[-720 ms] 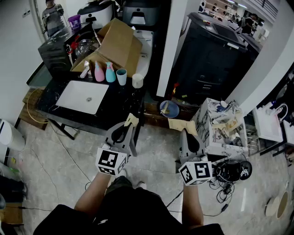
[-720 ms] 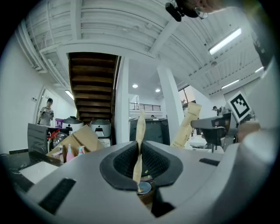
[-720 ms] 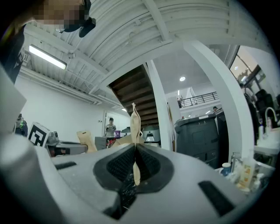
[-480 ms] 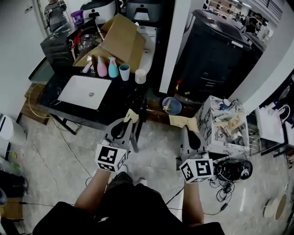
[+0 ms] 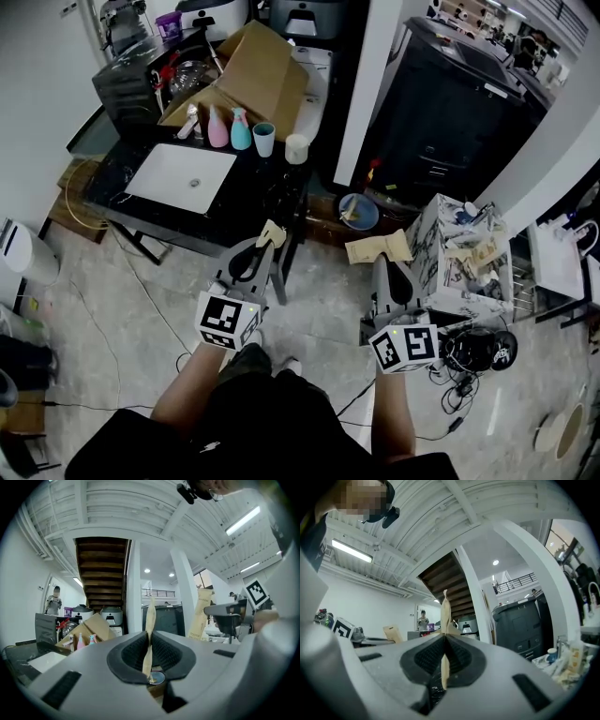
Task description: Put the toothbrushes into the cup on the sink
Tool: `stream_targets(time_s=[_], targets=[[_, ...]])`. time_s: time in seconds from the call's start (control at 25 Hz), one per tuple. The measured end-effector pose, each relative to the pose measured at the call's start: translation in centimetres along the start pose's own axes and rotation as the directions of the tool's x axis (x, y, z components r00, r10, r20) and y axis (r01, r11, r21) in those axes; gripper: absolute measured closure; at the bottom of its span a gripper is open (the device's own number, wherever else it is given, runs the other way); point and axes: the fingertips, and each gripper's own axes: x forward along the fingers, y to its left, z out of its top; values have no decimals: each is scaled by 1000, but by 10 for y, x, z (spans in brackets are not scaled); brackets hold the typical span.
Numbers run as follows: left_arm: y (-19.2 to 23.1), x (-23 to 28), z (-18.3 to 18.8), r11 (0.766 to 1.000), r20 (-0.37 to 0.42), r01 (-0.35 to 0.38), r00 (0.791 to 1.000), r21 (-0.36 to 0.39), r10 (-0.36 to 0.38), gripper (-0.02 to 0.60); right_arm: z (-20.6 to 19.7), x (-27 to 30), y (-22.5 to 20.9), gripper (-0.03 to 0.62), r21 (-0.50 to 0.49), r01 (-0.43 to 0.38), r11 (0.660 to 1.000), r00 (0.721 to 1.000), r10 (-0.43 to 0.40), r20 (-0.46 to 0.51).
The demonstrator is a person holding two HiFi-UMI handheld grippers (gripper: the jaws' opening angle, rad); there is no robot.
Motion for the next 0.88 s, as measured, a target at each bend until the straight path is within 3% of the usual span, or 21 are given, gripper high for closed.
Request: stream_targets(time_s=[0.56,0.88], targets=[[8,-14,12,1000,25,-7,1000,15,7,551,10,-5,14,591,-7,-21,1000,999,21,30],[37,-19,12,1000,28,2,1000,12,-2,551,10,10,36,591,19,-21,1000,999,20,38]])
